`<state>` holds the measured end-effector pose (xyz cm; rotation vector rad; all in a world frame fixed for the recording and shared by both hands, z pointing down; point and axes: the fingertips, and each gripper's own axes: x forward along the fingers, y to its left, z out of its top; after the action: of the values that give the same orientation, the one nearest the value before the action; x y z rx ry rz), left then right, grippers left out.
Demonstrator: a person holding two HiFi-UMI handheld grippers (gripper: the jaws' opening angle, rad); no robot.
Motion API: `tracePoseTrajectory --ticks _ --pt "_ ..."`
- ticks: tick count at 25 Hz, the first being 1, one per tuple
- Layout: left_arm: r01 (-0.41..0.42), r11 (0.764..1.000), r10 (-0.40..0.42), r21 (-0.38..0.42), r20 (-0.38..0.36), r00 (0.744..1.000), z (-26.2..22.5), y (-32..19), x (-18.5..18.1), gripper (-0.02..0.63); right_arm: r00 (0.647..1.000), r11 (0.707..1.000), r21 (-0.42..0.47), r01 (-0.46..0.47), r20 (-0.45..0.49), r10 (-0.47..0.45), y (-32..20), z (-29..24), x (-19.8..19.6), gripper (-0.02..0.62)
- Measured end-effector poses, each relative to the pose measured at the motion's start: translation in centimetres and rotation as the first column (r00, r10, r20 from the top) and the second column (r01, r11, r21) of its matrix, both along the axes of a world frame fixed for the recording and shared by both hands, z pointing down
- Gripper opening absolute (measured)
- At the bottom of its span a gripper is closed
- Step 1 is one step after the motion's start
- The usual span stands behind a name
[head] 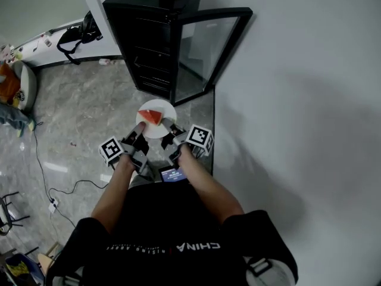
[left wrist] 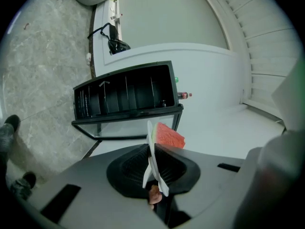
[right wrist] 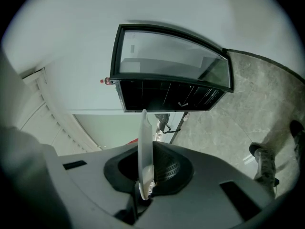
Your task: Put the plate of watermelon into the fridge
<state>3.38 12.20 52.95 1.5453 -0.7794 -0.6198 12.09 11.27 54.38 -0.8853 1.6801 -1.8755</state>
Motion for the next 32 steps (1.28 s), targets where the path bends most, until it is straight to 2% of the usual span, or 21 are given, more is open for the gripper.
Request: tracePoseTrajectory --ticks 5,10,18,24,32 --pt "-0.072 0.997 0.072 0.031 0.031 0.997 0.3 -3.8 -2.1 0.037 0.999 0.999 -0.002 -0.039 -0.016 0.038 -3.2 0.4 -2.2 0.026" --pt "-0.112 0.993 0.112 0.029 -0.007 0.994 0.2 -6.5 -4.1 0.037 0.996 0.997 0.008 -0.076 -0.040 0.076 -5.7 0.1 -4.2 0.026" --pt "-0.179 0.983 0.180 0.043 -0.013 0.984 -0.3 -9.7 -8.4 0.037 0.989 0.989 0.017 -0.145 -0.039 0.145 -8.2 -0.1 -8.5 0.026" --pt "-0.199 0.980 0.200 0.027 -0.038 0.979 0.2 -10.9 -9.8 0.037 0.983 0.984 0.012 -0.177 -0.047 0.177 -9.2 0.3 -9.9 0.025" --pt "-0.189 0.982 0.189 0.010 -0.050 0.981 1.3 -12.8 -10.3 0.037 0.985 0.986 -0.018 -0.167 -0.047 0.166 -11.1 1.4 -10.4 0.026"
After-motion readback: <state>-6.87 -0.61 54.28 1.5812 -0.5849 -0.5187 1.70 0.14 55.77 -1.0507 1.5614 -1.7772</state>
